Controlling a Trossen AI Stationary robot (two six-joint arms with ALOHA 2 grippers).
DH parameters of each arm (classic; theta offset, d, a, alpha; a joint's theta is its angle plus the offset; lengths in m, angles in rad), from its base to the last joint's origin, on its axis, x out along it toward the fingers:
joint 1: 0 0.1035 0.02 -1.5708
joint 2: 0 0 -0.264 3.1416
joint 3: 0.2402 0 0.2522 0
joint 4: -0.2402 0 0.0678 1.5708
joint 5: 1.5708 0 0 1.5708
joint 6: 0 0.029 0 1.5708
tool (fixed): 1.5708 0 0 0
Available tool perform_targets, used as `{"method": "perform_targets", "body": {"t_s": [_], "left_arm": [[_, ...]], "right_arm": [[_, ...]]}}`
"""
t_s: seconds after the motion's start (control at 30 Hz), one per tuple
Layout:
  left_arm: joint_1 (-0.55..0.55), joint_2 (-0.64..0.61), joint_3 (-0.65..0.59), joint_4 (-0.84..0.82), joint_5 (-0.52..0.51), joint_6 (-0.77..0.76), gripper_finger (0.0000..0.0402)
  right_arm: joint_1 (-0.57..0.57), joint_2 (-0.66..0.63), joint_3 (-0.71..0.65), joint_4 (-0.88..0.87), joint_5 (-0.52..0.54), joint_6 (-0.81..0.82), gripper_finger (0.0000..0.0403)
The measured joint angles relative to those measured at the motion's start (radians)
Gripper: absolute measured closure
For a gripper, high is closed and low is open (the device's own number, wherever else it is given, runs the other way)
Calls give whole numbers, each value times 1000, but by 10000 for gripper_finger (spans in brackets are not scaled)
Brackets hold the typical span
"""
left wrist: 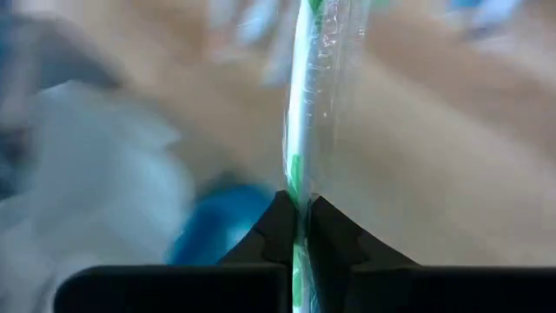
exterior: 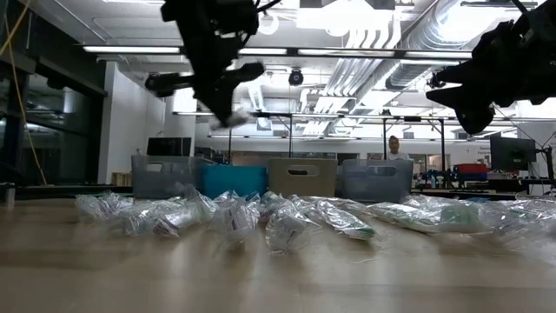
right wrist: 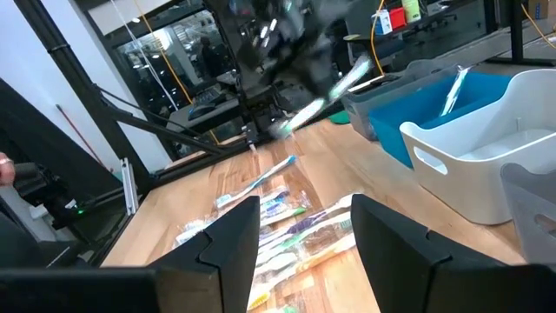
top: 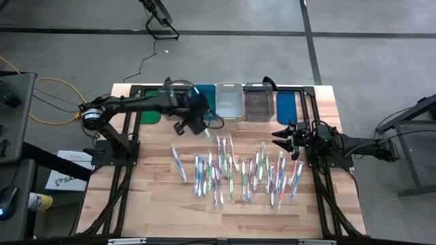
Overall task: Pick & Place Toothbrushes
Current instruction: Put the green toothbrush into the blue bin
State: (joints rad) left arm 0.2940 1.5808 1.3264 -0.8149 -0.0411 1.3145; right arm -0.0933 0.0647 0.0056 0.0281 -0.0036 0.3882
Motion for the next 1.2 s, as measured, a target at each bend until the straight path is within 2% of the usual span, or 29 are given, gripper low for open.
{"method": "perform_targets", "body": {"t_s": [0.27,0.47,0.9,1.2], "left_arm": [[98,70,108,47,-66,39,393],[182,161,185,68,-74,45,394],[312,289,199,82,-78,222,392],[321,324,199,74,-95,307,388]], "right_arm": [[0,0,0,1,0,0,227],[0,0,0,2,1,0,227],[0,0,0,3,1,0,227],[0,0,0,3,1,0,227]]}}
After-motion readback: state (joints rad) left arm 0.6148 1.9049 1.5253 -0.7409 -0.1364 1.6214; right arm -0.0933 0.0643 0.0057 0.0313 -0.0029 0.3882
